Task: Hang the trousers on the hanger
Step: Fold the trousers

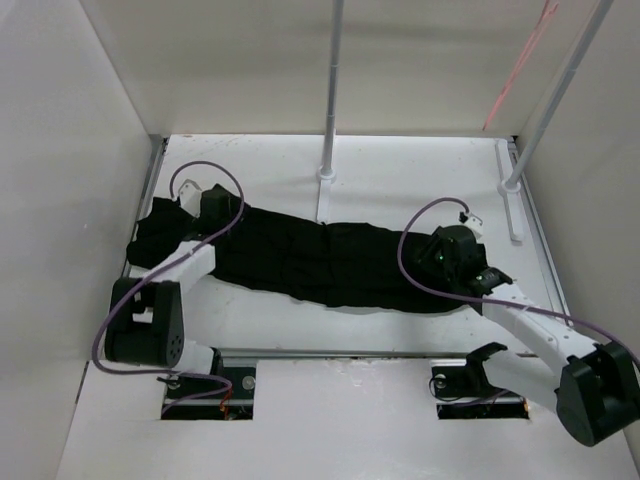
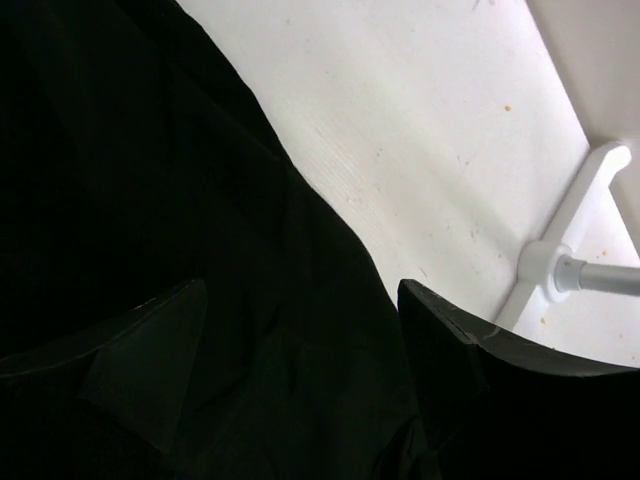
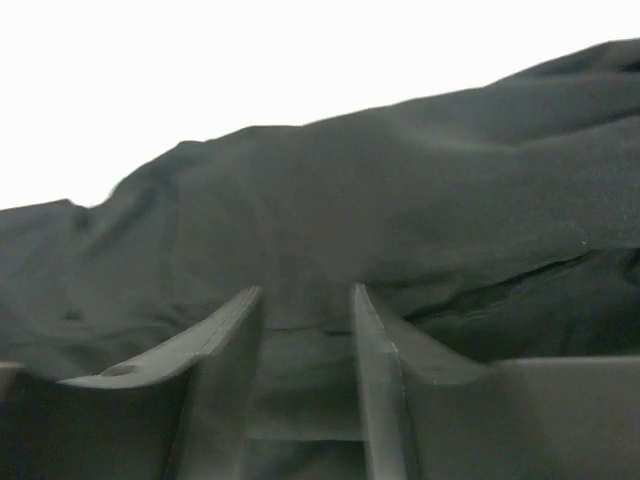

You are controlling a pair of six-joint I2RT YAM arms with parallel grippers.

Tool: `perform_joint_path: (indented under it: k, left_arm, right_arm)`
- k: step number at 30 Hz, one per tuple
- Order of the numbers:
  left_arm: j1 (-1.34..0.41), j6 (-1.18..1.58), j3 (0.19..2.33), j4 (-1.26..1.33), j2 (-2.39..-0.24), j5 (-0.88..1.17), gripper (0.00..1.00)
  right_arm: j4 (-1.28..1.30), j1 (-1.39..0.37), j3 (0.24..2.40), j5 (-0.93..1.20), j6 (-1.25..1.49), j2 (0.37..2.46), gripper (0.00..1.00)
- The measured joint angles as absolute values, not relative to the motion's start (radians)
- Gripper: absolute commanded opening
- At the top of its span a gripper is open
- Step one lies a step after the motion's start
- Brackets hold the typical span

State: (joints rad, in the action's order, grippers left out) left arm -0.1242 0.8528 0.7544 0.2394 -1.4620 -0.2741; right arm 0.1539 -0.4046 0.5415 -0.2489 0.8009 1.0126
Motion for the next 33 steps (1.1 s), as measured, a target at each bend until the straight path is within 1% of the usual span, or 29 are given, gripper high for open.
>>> perform_joint_path:
  k: [4, 5, 7, 10, 11, 14, 16, 17, 19, 22, 25, 27, 28, 30, 31, 33]
  left_arm:
    - [-0.169, 0.837, 0.694, 0.233, -1.34, -0.316, 0.76]
    - [-0.194, 0.833, 0.691, 0.23, -1.321, -0.326, 0.76]
    - [-0.274, 0.827, 0.692, 0.241, -1.311, -0.336, 0.76]
    - [-0.47, 0.82, 0.718, 0.256, -1.368, -0.326, 0.75]
    - [-0.544, 0.82, 0.737, 0.266, -1.408, -0.315, 0.75]
    - [-0.733, 0.815, 0.808, 0.3, -1.542, -0.266, 0.75]
    - [-0.82, 0.81, 0.847, 0.321, -1.613, -0.234, 0.74]
    - [-0.852, 0.808, 0.862, 0.331, -1.641, -0.223, 0.74]
    - [-0.888, 0.806, 0.873, 0.351, -1.671, -0.21, 0.74]
    - [-0.889, 0.805, 0.872, 0.37, -1.672, -0.209, 0.74]
    - [-0.842, 0.805, 0.844, 0.406, -1.639, -0.208, 0.74]
    - [-0.782, 0.805, 0.794, 0.426, -1.58, -0.214, 0.75]
    - [-0.744, 0.808, 0.765, 0.435, -1.541, -0.218, 0.75]
    - [-0.661, 0.818, 0.71, 0.447, -1.46, -0.233, 0.74]
    - [-0.612, 0.823, 0.681, 0.452, -1.418, -0.244, 0.74]
    - [-0.511, 0.838, 0.632, 0.467, -1.349, -0.268, 0.72]
  right_arm:
    - [0.156, -0.343, 0.488, -0.231, 0.816, 1.039, 0.21]
    - [0.158, -0.316, 0.475, -0.228, 0.818, 1.039, 0.19]
    - [0.161, -0.265, 0.451, -0.214, 0.83, 1.039, 0.16]
    - [0.176, -0.208, 0.421, -0.199, 0.843, 1.031, 0.16]
    - [0.183, -0.196, 0.41, -0.195, 0.845, 1.018, 0.19]
    - [0.213, -0.167, 0.387, -0.194, 0.854, 0.945, 0.37]
    - [0.244, -0.152, 0.38, -0.197, 0.858, 0.863, 0.45]
    - [0.258, -0.149, 0.379, -0.2, 0.859, 0.813, 0.48]
    - [0.286, -0.145, 0.383, -0.203, 0.86, 0.712, 0.5]
    - [0.319, -0.145, 0.41, -0.217, 0.86, 0.6, 0.59]
    - [0.329, -0.138, 0.43, -0.239, 0.845, 0.554, 0.6]
    - [0.332, -0.129, 0.431, -0.243, 0.84, 0.555, 0.55]
    - [0.336, -0.124, 0.431, -0.243, 0.836, 0.563, 0.49]
    - [0.34, -0.125, 0.433, -0.247, 0.828, 0.585, 0.31]
    - [0.344, -0.127, 0.437, -0.248, 0.824, 0.595, 0.25]
    - [0.352, -0.142, 0.449, -0.252, 0.821, 0.615, 0.2]
